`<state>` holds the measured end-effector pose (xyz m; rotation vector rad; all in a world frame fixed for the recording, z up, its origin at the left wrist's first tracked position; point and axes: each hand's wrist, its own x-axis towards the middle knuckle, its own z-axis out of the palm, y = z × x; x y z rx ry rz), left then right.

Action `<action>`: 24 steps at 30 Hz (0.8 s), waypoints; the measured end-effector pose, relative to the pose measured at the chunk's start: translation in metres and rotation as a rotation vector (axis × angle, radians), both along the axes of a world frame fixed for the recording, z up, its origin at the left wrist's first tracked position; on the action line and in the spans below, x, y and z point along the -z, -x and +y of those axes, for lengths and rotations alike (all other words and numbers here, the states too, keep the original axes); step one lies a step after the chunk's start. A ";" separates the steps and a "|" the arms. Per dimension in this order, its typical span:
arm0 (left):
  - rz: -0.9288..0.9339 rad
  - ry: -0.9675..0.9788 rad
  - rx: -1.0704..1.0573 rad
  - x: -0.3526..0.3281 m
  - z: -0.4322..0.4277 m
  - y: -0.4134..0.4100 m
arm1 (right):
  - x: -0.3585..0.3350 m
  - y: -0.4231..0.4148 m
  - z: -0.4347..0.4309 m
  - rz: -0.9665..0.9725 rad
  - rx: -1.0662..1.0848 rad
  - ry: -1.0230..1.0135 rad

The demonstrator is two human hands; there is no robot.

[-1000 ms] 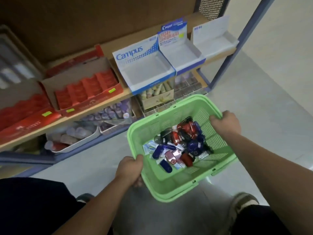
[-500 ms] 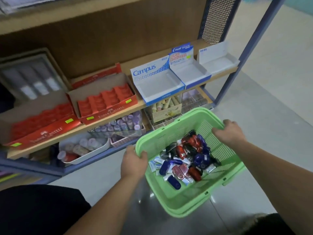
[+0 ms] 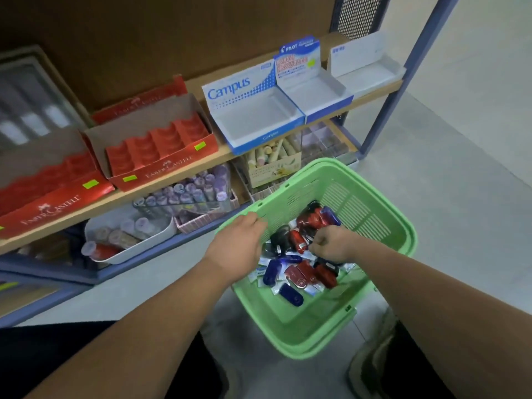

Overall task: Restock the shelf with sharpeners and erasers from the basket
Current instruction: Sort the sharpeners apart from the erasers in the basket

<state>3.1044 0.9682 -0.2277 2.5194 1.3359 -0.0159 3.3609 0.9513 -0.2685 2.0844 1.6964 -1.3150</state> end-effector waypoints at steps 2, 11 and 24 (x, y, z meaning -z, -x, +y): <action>0.060 0.011 0.182 0.006 0.017 -0.007 | 0.018 -0.001 0.006 0.019 0.052 0.001; -0.081 0.308 -0.362 0.041 0.058 0.016 | 0.099 0.057 0.015 0.070 0.185 -0.059; -0.062 0.014 -0.210 0.046 0.054 0.013 | 0.087 0.068 0.010 0.459 0.079 0.467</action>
